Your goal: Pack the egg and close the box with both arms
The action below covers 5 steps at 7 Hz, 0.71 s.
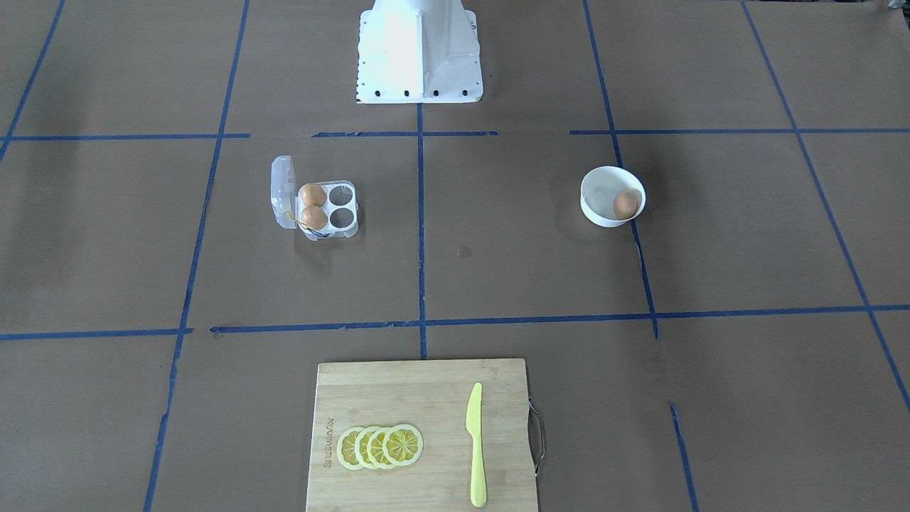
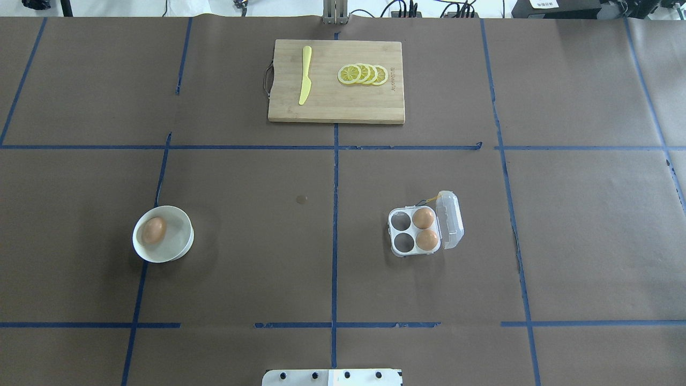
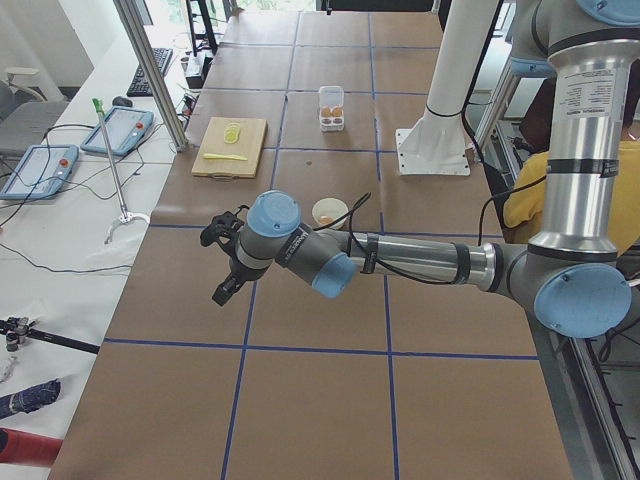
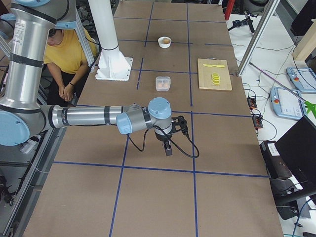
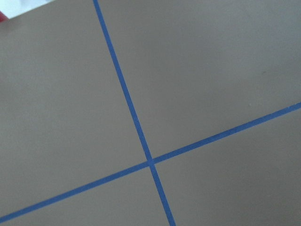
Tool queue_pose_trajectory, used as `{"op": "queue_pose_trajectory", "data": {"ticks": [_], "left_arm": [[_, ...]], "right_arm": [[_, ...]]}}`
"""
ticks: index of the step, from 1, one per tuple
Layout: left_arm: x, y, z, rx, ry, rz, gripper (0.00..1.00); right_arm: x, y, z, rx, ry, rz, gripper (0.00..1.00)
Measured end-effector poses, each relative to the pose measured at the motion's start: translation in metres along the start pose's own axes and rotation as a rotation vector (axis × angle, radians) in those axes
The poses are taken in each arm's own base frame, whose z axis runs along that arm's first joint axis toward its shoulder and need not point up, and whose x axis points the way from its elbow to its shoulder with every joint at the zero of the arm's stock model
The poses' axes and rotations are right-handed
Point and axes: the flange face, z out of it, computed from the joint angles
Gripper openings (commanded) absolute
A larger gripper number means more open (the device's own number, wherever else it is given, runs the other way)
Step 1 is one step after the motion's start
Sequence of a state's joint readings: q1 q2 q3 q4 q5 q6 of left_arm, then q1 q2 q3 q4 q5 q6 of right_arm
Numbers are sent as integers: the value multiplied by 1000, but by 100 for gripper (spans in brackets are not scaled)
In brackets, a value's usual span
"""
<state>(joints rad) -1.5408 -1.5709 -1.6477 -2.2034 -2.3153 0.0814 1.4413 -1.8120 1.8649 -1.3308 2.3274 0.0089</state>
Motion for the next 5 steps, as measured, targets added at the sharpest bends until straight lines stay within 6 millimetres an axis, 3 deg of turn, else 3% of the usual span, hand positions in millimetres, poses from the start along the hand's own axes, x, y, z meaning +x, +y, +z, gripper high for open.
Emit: {"op": "queue_pose_trajectory", "data": {"ticks": [3,5], "left_arm": [[44,-10,-6,158,174,188,100],[106,-21,22,156,327,177,100]], "right_arm": [[1,-1,0,0,0,-1,100],[1,0,1,-1,1,0,100]]}}
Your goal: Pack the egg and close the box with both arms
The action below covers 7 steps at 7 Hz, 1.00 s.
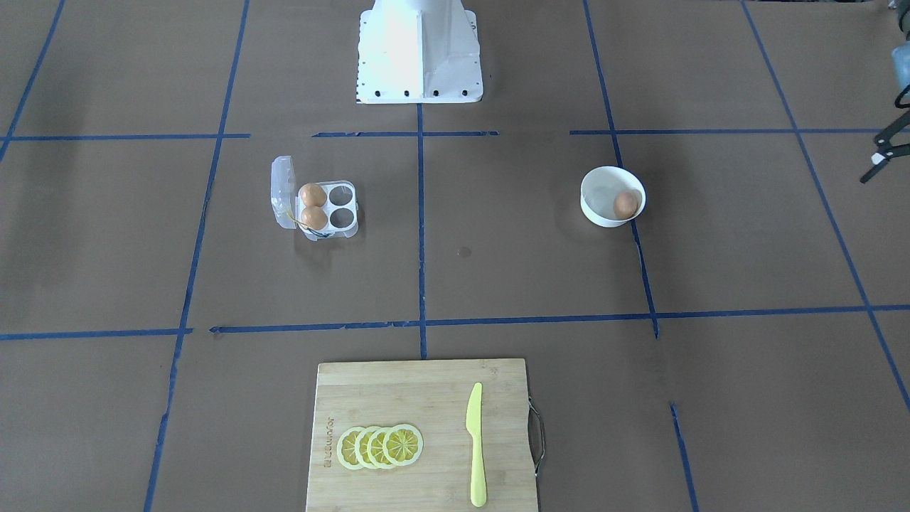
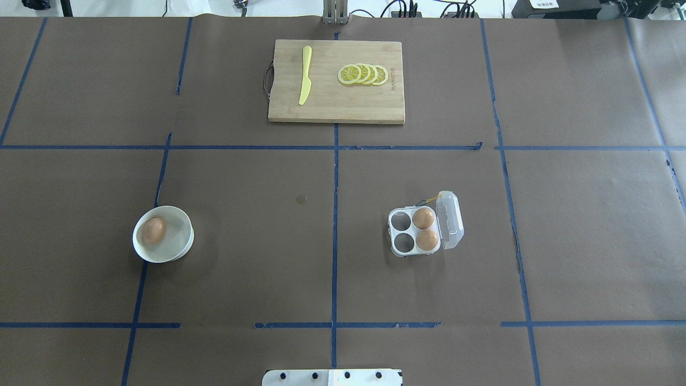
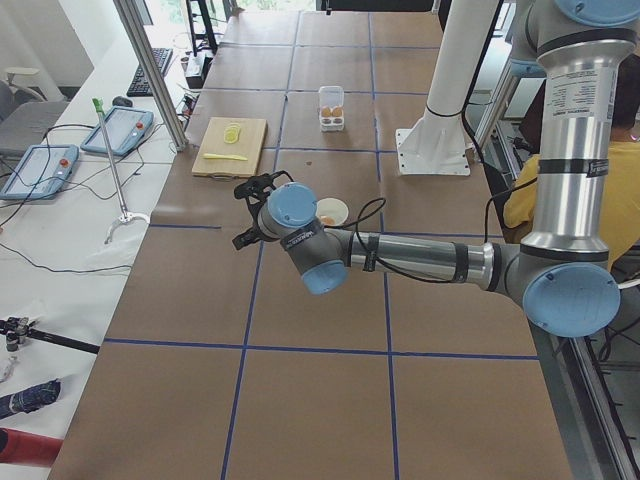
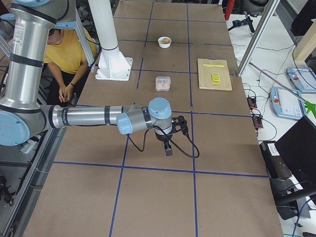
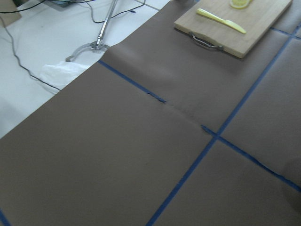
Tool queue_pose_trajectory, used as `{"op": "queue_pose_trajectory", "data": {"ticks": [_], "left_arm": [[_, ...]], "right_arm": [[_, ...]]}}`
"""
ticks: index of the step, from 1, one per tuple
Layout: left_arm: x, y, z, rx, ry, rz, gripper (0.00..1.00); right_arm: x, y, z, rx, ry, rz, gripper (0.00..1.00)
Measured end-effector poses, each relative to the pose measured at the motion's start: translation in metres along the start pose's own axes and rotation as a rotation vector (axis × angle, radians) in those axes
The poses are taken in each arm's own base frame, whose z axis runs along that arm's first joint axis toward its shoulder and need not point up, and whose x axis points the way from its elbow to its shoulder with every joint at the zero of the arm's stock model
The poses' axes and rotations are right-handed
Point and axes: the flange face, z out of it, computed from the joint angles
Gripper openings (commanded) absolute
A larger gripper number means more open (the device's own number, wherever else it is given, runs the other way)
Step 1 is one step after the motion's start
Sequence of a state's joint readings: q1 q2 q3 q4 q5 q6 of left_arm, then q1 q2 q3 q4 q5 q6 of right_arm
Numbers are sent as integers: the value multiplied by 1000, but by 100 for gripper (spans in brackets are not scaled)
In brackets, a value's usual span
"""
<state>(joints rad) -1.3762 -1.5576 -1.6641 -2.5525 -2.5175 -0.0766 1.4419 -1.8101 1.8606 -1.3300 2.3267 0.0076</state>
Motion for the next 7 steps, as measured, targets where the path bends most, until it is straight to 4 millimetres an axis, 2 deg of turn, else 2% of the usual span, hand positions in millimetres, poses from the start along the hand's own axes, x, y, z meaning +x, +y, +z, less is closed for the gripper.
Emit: {"op": "queue_pose_trajectory", "data": {"ticks": [2,4,5,6,7], "left_arm": [[49,-11,35,-23,64,-168,100],[113,-21,78,-31,36,-305,100],[147,-23,107,-30,17,-363,97],[179,-20,134,-30,-4,-408,88],[204,-15,157,-41,-18,-438,84]], "right_arm": [[0,0,1,-1,0,2,100],[2,3,2,-5,1,6,100],[2,4,2,-7,1,8,100],[3,5,3,-8,1,9,100],[3,5,3,-10,1,10,100]]}}
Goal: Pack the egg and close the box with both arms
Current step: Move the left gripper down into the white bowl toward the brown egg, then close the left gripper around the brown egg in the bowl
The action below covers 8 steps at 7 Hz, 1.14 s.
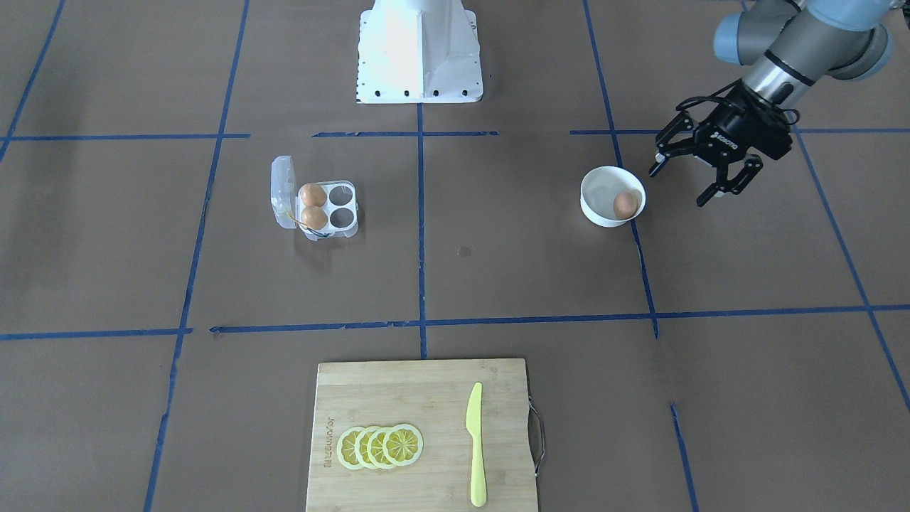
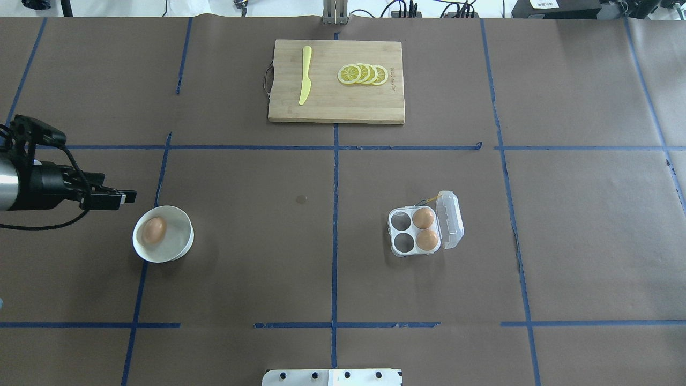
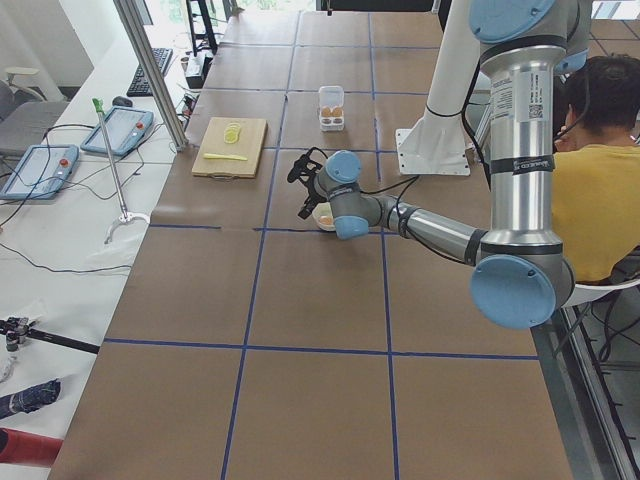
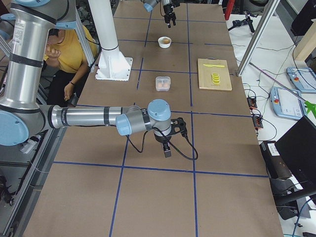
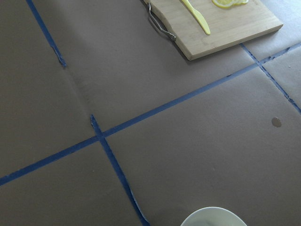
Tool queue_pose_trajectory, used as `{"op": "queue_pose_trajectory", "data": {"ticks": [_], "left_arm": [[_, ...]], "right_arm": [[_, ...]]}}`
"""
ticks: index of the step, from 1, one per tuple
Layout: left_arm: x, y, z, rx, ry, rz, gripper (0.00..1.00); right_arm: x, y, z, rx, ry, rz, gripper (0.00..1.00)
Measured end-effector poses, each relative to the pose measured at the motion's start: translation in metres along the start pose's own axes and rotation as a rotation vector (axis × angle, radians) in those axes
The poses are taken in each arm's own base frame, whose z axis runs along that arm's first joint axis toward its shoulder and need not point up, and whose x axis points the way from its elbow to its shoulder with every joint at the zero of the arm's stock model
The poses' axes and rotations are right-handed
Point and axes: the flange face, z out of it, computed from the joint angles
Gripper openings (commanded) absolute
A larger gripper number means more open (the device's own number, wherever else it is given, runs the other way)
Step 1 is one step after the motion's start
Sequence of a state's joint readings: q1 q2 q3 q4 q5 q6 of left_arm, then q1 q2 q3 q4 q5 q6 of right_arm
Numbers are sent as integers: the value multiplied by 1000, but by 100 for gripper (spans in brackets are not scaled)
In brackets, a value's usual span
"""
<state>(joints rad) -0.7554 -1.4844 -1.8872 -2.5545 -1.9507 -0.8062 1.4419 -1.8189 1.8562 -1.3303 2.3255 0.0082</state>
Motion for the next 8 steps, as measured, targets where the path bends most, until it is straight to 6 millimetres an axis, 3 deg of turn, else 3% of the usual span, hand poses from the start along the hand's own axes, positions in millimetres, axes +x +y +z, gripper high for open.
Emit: {"op": "queue_pose_trajectory", "data": {"ticks": [3,8], "left_arm": [[29,30,40,-57,-78,-22,82],[40,39,60,-90,-114,-19,78]], "right_arm": [[0,1,0,-2,0,0,100],[3,3,3,-6,0,4,100]]}}
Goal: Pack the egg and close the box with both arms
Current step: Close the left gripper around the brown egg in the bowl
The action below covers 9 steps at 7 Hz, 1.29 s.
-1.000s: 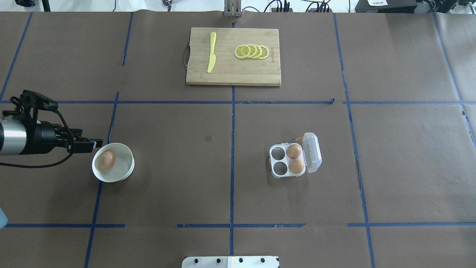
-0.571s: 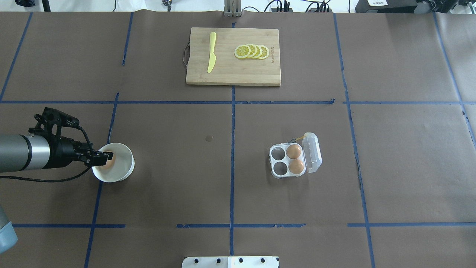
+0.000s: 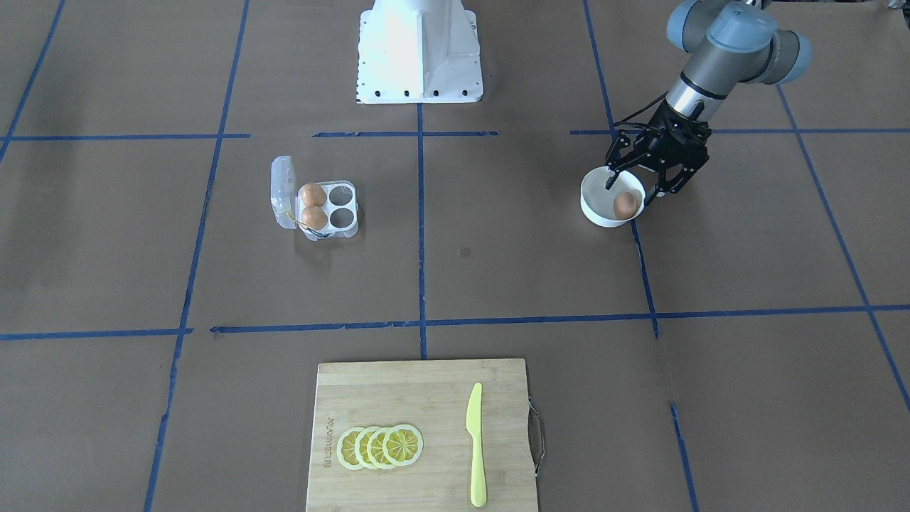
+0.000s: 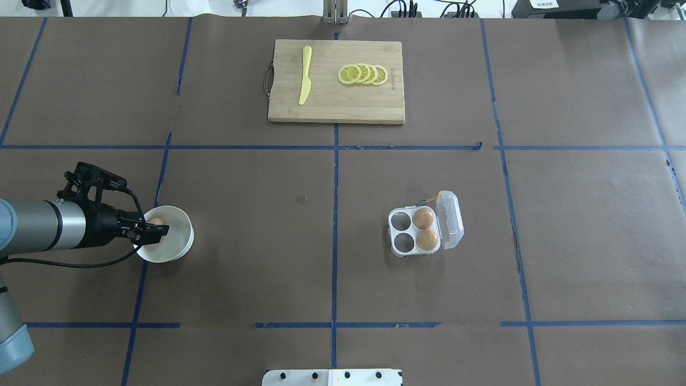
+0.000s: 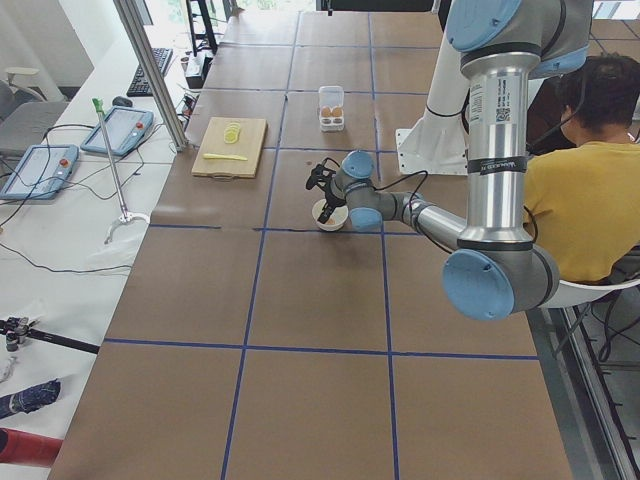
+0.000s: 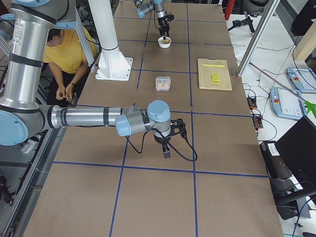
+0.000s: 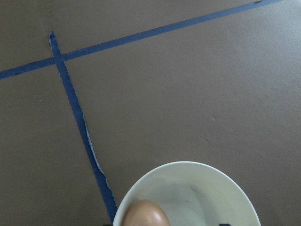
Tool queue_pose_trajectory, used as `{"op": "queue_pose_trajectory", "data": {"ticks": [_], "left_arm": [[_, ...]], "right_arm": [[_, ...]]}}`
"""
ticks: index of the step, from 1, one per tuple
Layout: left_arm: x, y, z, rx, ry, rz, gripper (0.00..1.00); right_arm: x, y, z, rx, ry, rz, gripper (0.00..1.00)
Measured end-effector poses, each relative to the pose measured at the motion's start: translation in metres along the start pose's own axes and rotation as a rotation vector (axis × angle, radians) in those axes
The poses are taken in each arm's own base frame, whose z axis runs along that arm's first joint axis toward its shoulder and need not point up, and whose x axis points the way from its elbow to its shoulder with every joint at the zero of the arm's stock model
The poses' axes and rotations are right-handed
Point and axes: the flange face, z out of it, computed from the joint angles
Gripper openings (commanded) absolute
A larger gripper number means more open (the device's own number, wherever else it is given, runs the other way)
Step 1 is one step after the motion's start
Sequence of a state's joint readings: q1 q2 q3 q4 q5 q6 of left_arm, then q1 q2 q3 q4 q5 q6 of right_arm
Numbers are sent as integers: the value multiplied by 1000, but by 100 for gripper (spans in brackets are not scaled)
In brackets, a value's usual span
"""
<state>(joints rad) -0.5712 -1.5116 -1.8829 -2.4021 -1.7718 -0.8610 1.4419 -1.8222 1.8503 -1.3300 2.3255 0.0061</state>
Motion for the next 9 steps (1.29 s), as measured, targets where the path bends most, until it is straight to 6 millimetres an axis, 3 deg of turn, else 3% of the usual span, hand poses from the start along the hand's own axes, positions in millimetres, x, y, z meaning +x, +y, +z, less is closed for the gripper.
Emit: {"op": "queue_pose_trajectory", "data": {"ticks": [9], "left_arm": [[10,7,25,-31,5,9,74]], "right_arm": [[2,2,2,-5,2,3,100]]}}
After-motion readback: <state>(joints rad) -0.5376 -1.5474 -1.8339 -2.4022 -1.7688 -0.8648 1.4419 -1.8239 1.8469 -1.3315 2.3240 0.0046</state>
